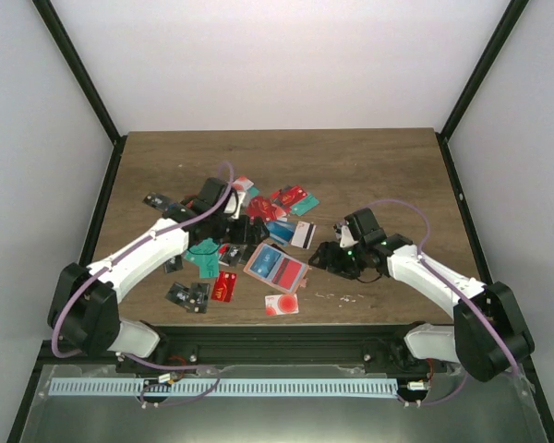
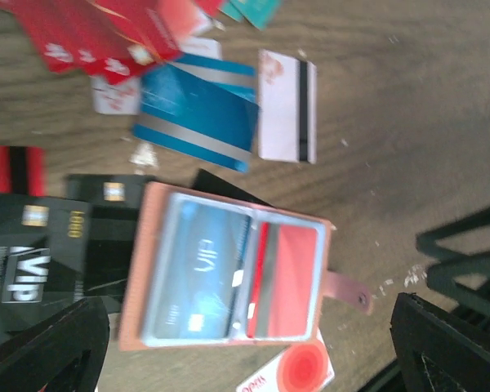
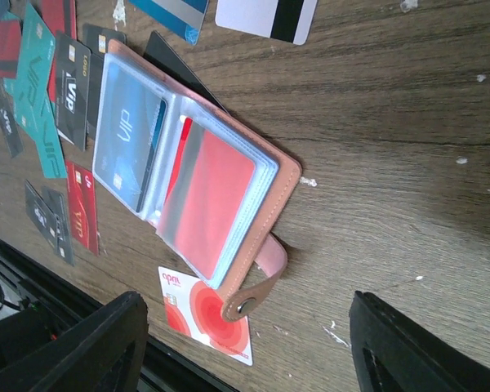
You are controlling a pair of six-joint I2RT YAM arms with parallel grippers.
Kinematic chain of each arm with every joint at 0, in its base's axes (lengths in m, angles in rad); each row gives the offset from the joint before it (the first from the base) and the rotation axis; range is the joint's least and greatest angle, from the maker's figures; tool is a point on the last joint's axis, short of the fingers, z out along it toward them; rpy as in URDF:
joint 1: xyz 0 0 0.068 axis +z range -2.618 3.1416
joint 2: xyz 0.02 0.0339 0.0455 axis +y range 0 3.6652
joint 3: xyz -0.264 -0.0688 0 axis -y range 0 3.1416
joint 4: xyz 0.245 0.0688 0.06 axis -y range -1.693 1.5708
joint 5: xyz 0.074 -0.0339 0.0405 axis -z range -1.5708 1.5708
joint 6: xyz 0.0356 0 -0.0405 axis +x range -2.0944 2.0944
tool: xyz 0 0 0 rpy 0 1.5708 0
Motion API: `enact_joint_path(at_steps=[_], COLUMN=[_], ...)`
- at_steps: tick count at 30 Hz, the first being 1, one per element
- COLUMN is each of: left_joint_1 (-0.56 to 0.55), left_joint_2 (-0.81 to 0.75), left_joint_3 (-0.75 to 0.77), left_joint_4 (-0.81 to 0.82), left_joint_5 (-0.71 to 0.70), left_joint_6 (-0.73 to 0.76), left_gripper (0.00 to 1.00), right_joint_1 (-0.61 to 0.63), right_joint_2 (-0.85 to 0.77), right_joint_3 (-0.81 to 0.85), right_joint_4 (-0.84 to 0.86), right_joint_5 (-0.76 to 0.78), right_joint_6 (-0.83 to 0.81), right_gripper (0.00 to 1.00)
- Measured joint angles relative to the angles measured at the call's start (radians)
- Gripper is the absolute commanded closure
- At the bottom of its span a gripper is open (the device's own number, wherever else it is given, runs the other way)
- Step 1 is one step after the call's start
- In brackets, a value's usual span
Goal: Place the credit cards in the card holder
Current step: Insert the credit card into the card holder, then close the card holder at the center of the board.
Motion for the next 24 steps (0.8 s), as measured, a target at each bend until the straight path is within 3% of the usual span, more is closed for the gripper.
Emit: enact_joint_path(at_steps=[10, 24], left_joint_1=[0.163, 0.168], left_joint_2=[-0.005, 0.156], left_joint_3=[-0.115, -0.211], left_joint_4=[0.029, 0.18], left_joint_5=[0.03, 0.186], left_joint_6=[0.028, 0.051], left_gripper=[0.09, 0.14], right_joint_1=[0.0, 0.0], right_joint_2=[0.041, 0.172], right_joint_3=[-0.023, -0.025], right_joint_4=[0.072, 0.182], right_joint_5=[-0.042, -0.142], right_joint_6=[0.033, 0.06], right_gripper=[0.3, 0.3])
